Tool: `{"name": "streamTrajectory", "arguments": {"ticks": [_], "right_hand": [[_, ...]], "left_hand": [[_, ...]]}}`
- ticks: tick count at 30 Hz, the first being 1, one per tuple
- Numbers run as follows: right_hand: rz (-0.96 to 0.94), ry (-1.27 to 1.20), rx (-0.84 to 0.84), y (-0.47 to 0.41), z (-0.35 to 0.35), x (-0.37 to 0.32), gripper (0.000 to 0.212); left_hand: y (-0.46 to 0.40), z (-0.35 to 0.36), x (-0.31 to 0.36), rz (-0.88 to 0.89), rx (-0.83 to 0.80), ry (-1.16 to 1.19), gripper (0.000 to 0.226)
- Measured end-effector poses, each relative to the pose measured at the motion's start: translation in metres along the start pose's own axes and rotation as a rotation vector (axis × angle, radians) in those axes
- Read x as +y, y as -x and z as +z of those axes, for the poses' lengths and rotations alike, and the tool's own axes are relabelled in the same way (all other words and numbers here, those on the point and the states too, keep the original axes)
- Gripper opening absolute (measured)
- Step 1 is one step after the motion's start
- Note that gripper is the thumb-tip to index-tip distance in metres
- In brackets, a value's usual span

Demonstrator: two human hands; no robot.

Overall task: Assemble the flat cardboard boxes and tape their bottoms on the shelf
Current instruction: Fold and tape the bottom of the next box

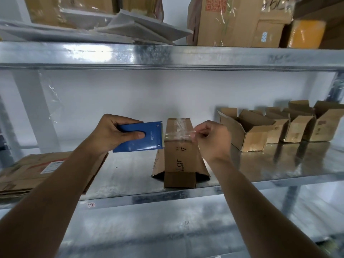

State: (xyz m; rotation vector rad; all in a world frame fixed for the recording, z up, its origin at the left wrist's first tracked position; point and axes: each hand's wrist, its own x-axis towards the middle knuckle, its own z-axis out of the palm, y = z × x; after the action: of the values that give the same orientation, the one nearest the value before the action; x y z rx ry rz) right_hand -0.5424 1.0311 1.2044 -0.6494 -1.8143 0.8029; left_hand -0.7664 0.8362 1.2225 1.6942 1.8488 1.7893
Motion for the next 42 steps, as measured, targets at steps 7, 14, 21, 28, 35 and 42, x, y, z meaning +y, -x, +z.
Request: {"name": "streamTrajectory", "arguments": {"ticks": [7, 14, 21, 28, 35, 42], "right_hand": [[0.123, 0.051, 0.058, -0.008, -0.008, 0.019, 0.031], [0.284, -0.08, -0.096, -0.022, -0.012, 0.03, 0.025], [0.565, -0.426, -0.345, -0.037, -0.014, 0.055, 0.044], [0.665, -0.586, -0.362, -0.039, -0.005, 0.078, 0.046], [0.434, -0.164, -0.333, -0.058, 0.006, 0.094, 0.04], [0.396, 0.022, -0.213, -0.064, 0.022, 0.125, 0.047]], "left_hand": [[-0.009, -0.004, -0.013, -0.022, -0.002, -0.059, 0.042], [-0.023, -0.002, -0.02, -0.082, -0.06, -0.12, 0.042], [-0.035, 0.002, -0.036, -0.109, -0.099, -0.192, 0.036], [-0.046, 0.011, -0.053, -0.143, -0.148, -0.204, 0.038], [-0.053, 0.013, -0.057, -0.149, -0.16, -0.198, 0.034], [-0.057, 0.008, -0.066, -0.134, -0.171, -0.149, 0.044]]}}
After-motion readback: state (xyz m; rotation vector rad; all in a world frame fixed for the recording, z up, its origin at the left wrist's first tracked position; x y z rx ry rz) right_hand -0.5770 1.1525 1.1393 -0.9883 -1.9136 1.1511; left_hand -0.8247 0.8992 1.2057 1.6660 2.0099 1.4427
